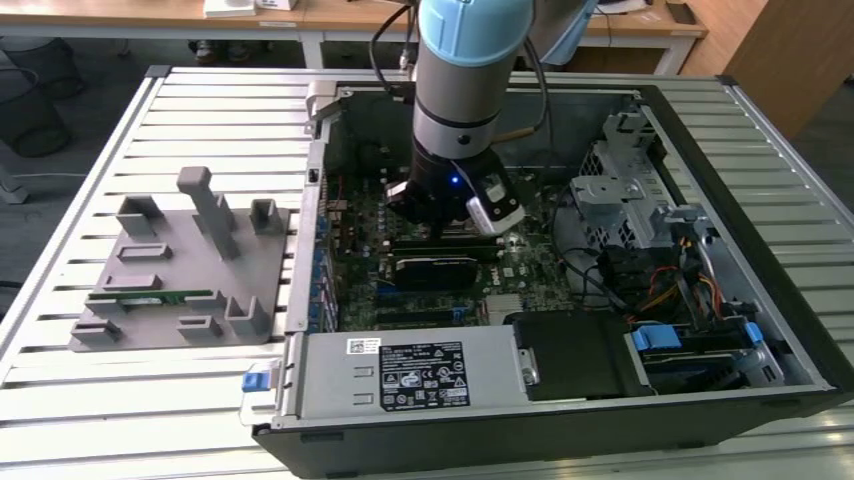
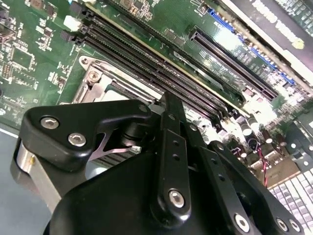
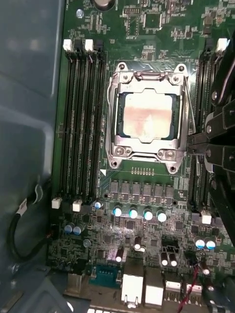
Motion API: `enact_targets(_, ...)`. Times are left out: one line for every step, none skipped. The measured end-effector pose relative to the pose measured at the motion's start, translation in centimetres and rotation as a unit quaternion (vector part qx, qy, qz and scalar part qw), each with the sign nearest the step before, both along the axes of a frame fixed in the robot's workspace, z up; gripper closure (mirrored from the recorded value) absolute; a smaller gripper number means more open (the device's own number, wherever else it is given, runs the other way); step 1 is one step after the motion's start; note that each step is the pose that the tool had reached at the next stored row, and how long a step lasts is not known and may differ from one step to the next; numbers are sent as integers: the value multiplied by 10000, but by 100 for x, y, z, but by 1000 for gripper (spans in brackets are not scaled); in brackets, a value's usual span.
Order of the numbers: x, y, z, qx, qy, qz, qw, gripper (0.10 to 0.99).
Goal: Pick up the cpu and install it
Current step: 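Install the second cpu locking lever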
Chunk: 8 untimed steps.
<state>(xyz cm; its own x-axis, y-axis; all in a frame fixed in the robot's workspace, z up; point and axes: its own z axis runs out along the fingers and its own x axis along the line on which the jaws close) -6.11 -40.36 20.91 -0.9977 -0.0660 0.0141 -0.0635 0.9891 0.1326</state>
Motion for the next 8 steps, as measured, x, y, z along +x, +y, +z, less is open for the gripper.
enact_targets(0,0,-16,3,1,0,10000,980)
enact_targets(-1,0,-27,11,1,0,10000,980)
enact_targets(-1,-1,-29,34,1,0,10000,980)
enact_targets(-1,-2,-32,79,1,1,10000,980)
enact_targets(-1,-3,-34,120,0,1,9999,980)
enact_targets(-1,-8,-35,145,0,1,9999,980)
enact_targets(-2,-15,-36,161,0,0,9999,980)
enact_targets(-4,-25,-37,175,0,1,9998,980)
